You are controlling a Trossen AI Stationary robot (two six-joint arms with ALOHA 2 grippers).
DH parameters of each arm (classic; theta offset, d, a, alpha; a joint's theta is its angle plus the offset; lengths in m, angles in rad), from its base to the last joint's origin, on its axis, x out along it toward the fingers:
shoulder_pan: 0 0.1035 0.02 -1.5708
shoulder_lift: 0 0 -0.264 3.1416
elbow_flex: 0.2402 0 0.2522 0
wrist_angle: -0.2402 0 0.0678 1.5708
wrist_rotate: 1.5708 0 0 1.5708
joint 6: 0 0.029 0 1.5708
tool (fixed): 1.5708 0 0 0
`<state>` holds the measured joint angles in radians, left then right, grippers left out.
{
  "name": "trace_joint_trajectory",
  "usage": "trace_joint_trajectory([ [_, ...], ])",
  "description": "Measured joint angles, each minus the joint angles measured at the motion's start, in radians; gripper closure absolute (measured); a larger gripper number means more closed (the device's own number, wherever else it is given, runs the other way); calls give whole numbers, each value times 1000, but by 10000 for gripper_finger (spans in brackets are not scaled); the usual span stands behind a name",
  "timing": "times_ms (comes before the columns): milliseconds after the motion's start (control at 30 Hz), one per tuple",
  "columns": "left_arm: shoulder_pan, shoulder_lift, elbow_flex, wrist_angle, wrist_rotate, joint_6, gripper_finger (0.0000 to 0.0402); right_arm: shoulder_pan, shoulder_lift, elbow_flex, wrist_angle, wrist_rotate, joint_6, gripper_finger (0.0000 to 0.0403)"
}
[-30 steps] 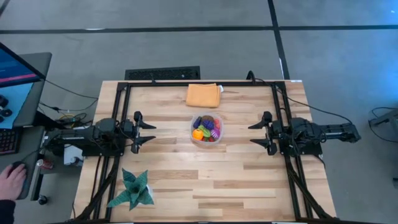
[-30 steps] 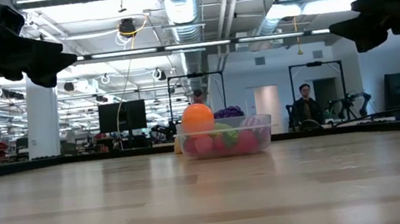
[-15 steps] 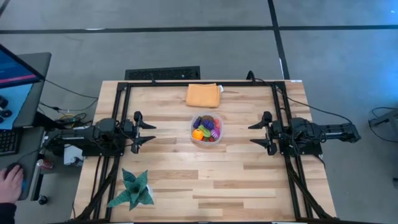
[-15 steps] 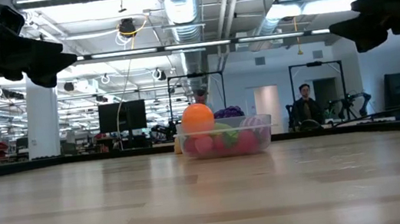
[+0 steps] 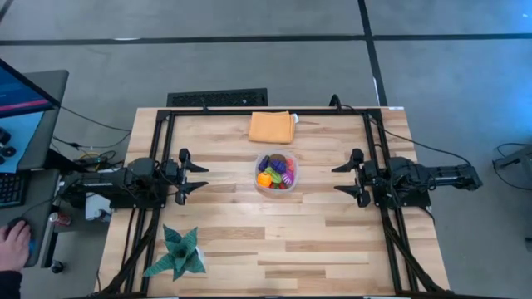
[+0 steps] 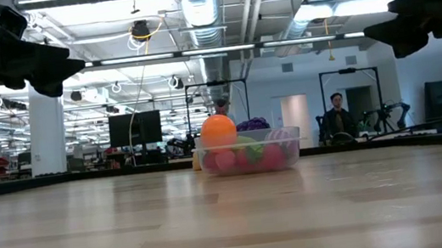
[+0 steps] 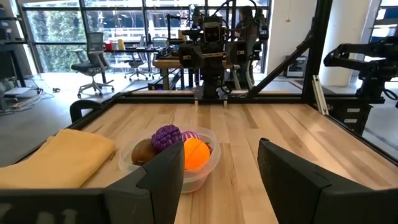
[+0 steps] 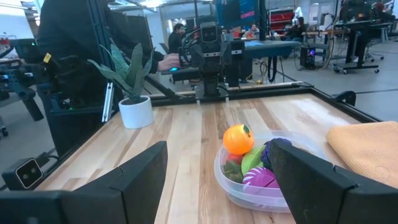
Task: Pick and placing Produce into tupperware
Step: Return to Home Position
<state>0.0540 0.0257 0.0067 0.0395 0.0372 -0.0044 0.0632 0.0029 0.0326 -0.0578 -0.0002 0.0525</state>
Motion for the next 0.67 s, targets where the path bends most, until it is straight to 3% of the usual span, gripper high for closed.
trace_joint_trajectory([
  [667, 0, 0, 0, 0, 0, 5, 207, 0, 0, 0, 0, 0, 0, 97],
])
